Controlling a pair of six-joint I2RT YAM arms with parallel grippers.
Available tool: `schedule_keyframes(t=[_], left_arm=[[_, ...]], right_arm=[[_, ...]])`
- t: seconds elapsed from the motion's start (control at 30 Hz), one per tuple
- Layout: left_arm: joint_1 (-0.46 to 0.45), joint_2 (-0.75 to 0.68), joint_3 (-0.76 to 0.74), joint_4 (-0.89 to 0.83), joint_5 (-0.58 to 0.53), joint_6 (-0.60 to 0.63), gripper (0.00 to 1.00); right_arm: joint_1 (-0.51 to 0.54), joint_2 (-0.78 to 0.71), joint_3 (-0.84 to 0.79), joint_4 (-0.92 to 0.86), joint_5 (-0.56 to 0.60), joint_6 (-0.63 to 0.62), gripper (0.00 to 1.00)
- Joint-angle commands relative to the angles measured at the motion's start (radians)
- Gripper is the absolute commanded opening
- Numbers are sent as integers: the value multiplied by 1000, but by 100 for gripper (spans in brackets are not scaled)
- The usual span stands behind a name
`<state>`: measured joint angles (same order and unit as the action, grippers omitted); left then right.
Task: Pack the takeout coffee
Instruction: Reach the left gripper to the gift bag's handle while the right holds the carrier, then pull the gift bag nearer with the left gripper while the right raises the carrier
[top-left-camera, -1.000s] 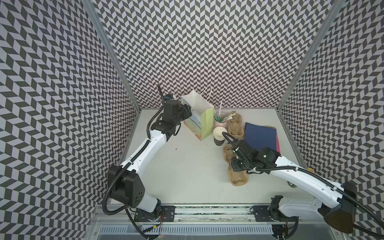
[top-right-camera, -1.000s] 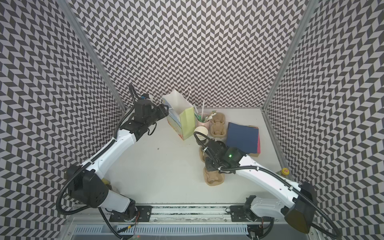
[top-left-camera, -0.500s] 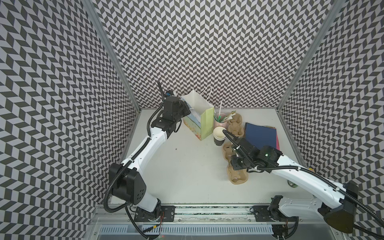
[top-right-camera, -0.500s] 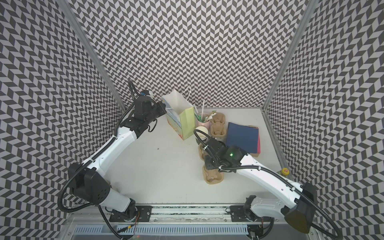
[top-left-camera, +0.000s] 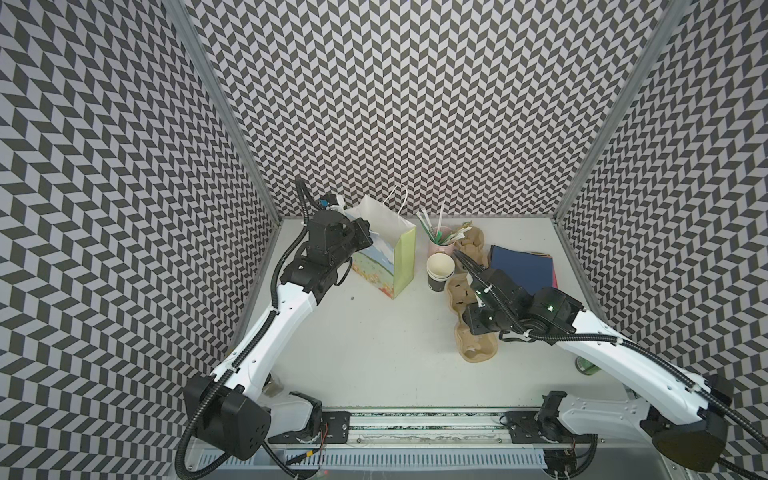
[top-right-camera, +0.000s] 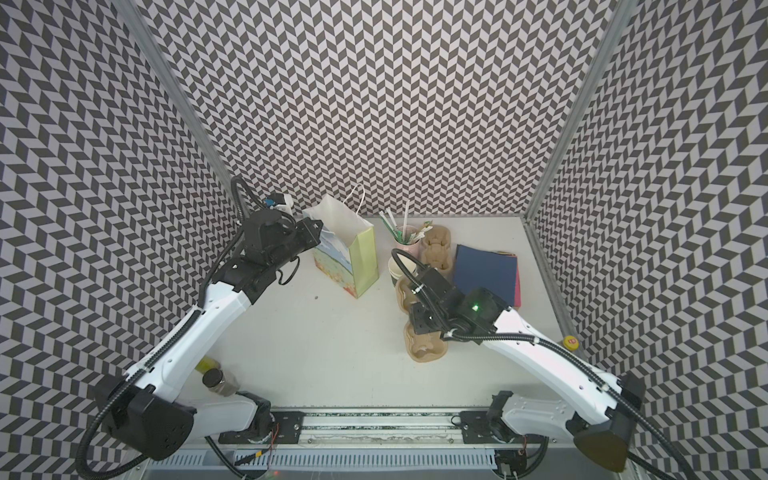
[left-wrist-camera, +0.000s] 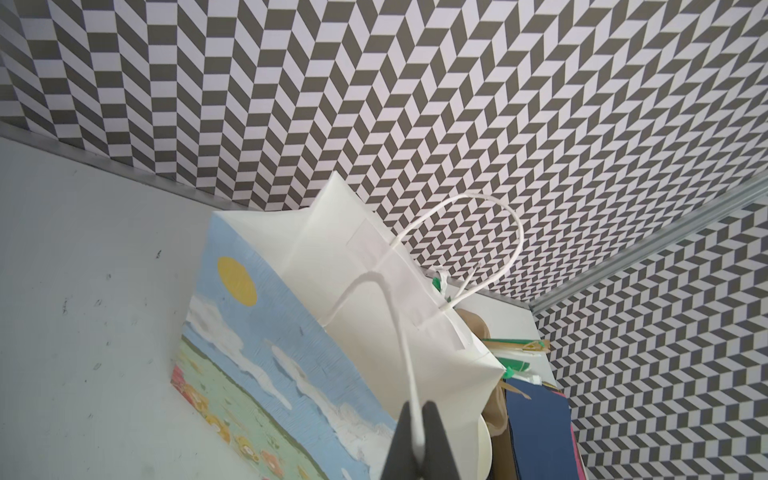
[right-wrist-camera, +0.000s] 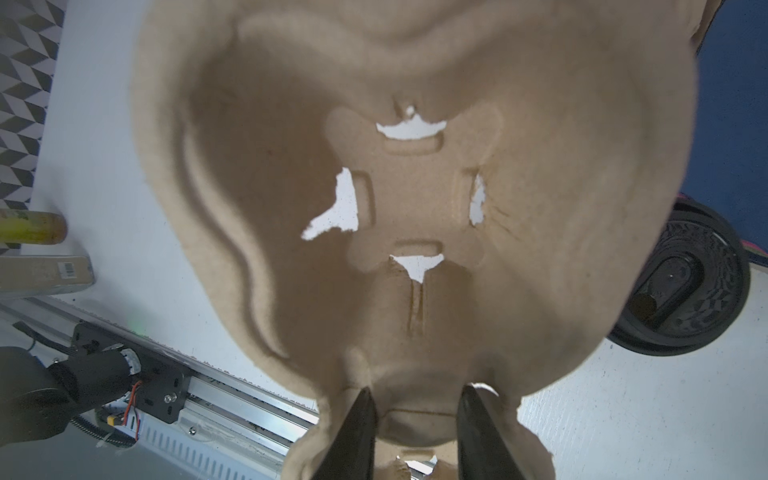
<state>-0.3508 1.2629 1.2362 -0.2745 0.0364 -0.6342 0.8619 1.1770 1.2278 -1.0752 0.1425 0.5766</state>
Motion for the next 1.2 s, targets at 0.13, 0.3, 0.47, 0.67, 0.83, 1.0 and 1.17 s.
schedule_keyframes(t=[0.13, 0.3, 0.47, 0.67, 0.83, 1.0, 1.17], left_arm=[[-4, -157, -101, -37, 87, 11, 0], [-52, -244, -157, -48, 128, 5, 0], [-96, -319, -219, -64, 140, -10, 0], [-139, -394, -307, -2, 203, -7, 0], [-154, -437, -367, 85, 274, 47, 0], [-153, -451, -408, 111, 366, 88, 0], [-150, -492, -432, 75, 371, 142, 0]], right_arm=[[5, -23, 56, -41, 20, -8, 31], [5, -21, 90, -57, 20, -12, 31], [6, -24, 121, -75, 16, -12, 31], [7, -26, 156, -93, 21, -13, 31], [8, -25, 195, -108, 21, -17, 31], [7, -19, 227, -120, 20, -25, 31], [8, -6, 266, -131, 19, -38, 31]])
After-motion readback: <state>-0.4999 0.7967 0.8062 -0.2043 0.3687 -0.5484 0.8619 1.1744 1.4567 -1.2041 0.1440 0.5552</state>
